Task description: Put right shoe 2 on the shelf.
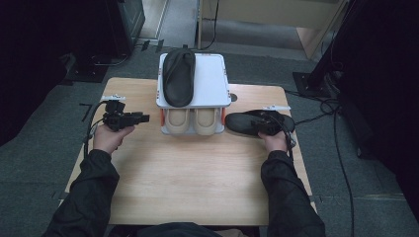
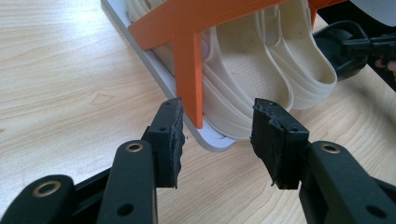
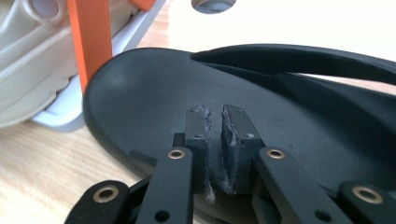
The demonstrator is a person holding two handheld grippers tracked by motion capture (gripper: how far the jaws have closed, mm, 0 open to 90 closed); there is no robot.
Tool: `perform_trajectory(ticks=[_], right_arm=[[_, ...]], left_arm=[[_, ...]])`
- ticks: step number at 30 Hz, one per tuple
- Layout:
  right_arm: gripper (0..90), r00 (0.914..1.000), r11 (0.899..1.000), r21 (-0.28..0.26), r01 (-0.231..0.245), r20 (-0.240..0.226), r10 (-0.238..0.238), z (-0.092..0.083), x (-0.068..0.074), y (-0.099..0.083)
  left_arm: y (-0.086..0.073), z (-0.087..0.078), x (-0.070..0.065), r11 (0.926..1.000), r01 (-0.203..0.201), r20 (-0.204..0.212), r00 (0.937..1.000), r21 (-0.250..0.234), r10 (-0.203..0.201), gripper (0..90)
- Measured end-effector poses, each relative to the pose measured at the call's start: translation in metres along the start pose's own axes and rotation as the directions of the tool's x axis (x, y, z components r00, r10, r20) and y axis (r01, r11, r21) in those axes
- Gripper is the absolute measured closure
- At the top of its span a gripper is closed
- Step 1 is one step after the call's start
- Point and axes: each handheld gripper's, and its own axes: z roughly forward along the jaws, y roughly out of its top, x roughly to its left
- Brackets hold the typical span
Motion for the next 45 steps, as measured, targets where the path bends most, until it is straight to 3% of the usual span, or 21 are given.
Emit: perform_trajectory(ticks=[7, 10, 16, 19, 27, 33, 35, 40, 45], right_arm=[[80.7, 1.0000, 1.000, 0.018, 0.005, -0.002, -0.004, -0.015, -0.003, -0.011], [80.5, 1.0000, 0.999, 0.032, 0.007, 0.000, -0.007, -0.021, -0.004, -0.017], [73.5, 0.9996, 1.000, 0.004, 0.010, -0.025, -0.010, -0.027, -0.004, -0.019], [70.3, 0.9998, 0.999, -0.051, 0.019, 0.011, -0.018, -0.035, -0.005, -0.016], [65.6, 0.9931, 0.990, -0.127, -0.058, 0.094, 0.071, -0.053, -0.027, -0.014], [55.9, 0.9871, 0.989, -0.071, -0.126, 0.089, 0.133, -0.045, -0.036, -0.020], [54.3, 0.9867, 0.990, -0.074, -0.122, 0.100, 0.129, -0.044, -0.037, -0.021], [49.7, 0.9780, 0.982, -0.075, -0.174, 0.102, 0.182, -0.038, -0.040, -0.023], [48.9, 0.9794, 0.986, -0.076, -0.145, 0.130, 0.154, -0.031, -0.033, -0.023]], left_arm=[[0.002, 0.000, 0.003, 0.9998, 0.016, 0.003, 0.9999, -0.010, -0.016, 54.3], [0.003, 0.000, 0.003, 1.0000, 0.004, -0.003, 1.0000, -0.003, -0.004, 54.3], [0.003, 0.003, 0.003, 0.9999, -0.003, -0.006, 1.0000, 0.015, 0.003, 54.3], [0.003, 0.004, 0.003, 0.9998, -0.004, -0.007, 1.0000, 0.017, 0.004, 54.3], [0.002, 0.006, 0.004, 0.9997, -0.003, -0.004, 1.0000, 0.025, 0.003, 54.2], [0.002, 0.007, 0.004, 0.9996, -0.001, -0.003, 1.0000, 0.030, 0.001, 54.2], [0.002, 0.008, 0.004, 0.9996, -0.001, -0.003, 1.0000, 0.029, 0.002, 54.2], [0.001, 0.009, 0.003, 0.9993, -0.007, -0.002, 1.0000, 0.038, 0.007, 54.3], [0.001, 0.010, 0.003, 0.9993, -0.005, 0.000, 1.0000, 0.037, 0.005, 54.2]])
